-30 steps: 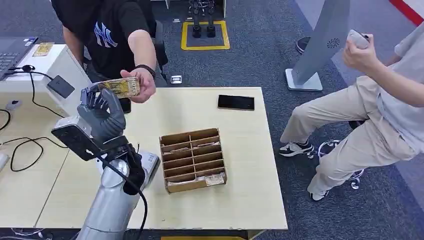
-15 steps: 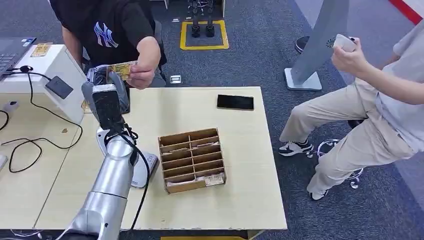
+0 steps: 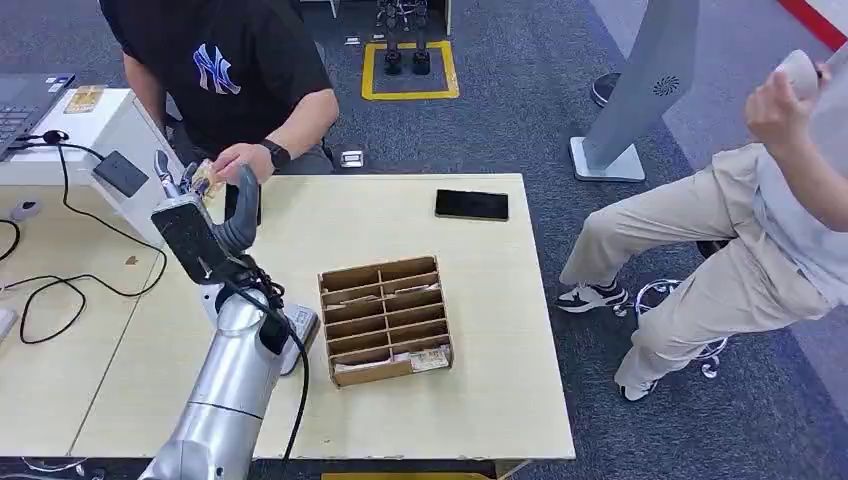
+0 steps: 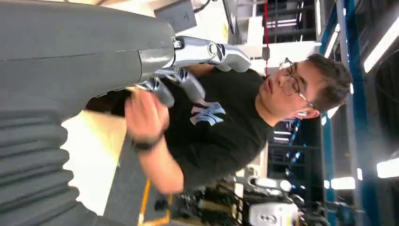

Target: Pass the card to the sensor for recognition and then transmit it.

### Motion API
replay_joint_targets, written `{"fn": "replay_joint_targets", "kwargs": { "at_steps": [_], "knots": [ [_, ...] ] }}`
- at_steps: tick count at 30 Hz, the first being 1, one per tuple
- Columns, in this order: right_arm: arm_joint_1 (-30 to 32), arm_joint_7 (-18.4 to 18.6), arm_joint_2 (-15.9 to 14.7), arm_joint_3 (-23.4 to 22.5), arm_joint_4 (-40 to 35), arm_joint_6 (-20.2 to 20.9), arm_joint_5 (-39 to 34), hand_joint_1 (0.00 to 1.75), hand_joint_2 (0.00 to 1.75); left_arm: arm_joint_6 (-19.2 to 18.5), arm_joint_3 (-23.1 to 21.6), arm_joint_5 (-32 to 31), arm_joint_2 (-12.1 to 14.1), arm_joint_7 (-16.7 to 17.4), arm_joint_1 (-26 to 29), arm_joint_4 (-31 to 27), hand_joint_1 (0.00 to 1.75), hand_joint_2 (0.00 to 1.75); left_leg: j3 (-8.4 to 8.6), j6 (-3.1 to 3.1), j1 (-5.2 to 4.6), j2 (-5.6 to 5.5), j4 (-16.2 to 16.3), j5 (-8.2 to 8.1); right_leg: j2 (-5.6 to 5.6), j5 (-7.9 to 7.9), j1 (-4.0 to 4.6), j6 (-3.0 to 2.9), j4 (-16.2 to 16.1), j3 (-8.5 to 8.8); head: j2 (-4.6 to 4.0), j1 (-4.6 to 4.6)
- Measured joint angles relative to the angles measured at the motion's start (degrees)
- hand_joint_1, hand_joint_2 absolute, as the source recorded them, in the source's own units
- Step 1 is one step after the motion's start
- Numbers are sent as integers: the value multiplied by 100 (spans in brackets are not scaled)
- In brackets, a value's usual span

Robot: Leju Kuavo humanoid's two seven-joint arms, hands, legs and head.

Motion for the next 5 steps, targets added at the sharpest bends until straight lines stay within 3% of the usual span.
{"fn": "replay_joint_targets", "kwargs": {
  "at_steps": [2, 3, 5],
  "knots": [
    [7, -2, 0, 9, 9, -9, 0, 0, 175, 0, -348, 758, 22, -79, 296, -472, 0, 0, -1, 0, -1, -2, 0, 0, -3, 0, -1, 0, 0, 1, 0, 0],
    [15, -2, 0, 7, 9, -7, 0, 0, 175, -13, -662, 1039, 66, -216, 554, -998, 0, 0, -1, 1, -1, -1, 0, 0, -2, 0, -1, 0, 0, 1, 0, -2],
    [26, -2, 0, 7, 9, -7, 0, 0, 175, -13, -829, 1097, 105, -245, 708, -1299, 0, 0, -1, 1, 0, -2, 0, -1, -5, 0, 0, 0, -1, 0, 0, 0]
  ]
}}
